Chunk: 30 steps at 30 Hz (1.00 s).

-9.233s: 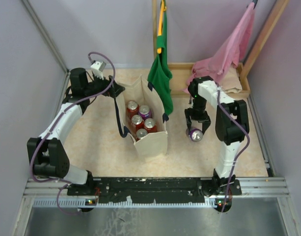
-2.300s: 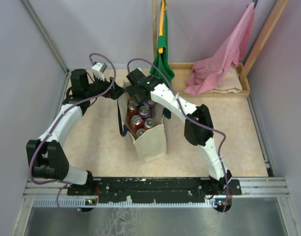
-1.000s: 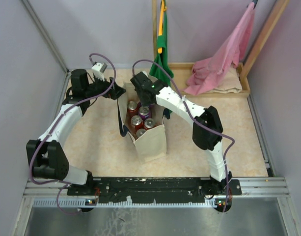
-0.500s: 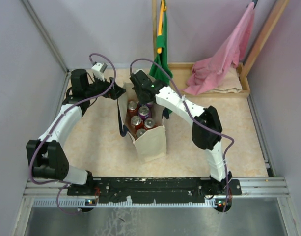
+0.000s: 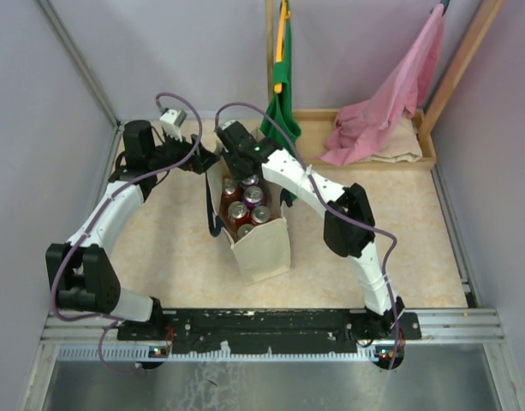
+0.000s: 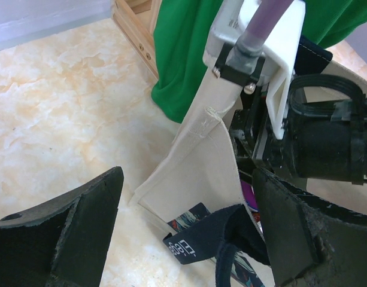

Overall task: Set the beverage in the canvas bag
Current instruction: Place the drink in the canvas bag.

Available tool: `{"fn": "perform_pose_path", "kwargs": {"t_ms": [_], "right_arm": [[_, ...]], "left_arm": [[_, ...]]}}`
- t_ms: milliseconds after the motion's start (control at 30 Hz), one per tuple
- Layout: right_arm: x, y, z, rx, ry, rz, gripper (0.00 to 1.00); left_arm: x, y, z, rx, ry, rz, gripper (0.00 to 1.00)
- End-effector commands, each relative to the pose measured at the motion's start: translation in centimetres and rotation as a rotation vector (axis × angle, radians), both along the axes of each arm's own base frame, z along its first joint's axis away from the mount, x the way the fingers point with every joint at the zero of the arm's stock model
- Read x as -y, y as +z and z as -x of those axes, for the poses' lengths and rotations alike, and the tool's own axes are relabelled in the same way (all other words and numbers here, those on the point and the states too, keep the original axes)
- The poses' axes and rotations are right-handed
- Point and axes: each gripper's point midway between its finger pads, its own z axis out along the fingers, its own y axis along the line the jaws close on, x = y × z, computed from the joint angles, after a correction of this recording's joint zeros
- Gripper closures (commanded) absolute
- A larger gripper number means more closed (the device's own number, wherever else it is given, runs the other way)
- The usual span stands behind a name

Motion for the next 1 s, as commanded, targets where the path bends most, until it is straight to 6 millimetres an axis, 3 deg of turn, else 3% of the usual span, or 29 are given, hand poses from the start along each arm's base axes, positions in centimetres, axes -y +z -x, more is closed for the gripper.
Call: {"fn": "perform_pose_path", "kwargs": {"t_ms": [0, 233, 467, 600, 733, 967], "right_arm": [[-0.6, -2.9, 0.2, -0.047, 0.026, 0.039, 0.89], [-0.1, -5.3, 0.4, -0.097, 0.016, 0.072, 0.88], [0.6, -5.4, -0.2, -0.082, -0.017, 0.094, 0.8], [0.9, -3.4, -0.7, -0.035, -0.04, 0.082, 0.71], [1.3, -0.9, -0.8, 0.017, -0.058, 0.062, 0.7], [2.0, 1.9, -0.1, 0.077, -0.08, 0.041, 0.86]], "left_arm": [[-0.1, 0.4, 0.4, 0.017, -0.003, -0.01, 0.06], [-0.1, 0.4, 0.3, 0.018, -0.006, -0.012, 0.06], [0.0, 0.3, 0.2, 0.014, -0.01, -0.012, 0.06], [0.0, 0.4, 0.1, 0.014, -0.01, -0.011, 0.06], [0.0, 0.4, 0.0, 0.013, -0.01, -0.012, 0.06], [0.0, 0.3, -0.1, 0.009, -0.01, -0.012, 0.06]]}}
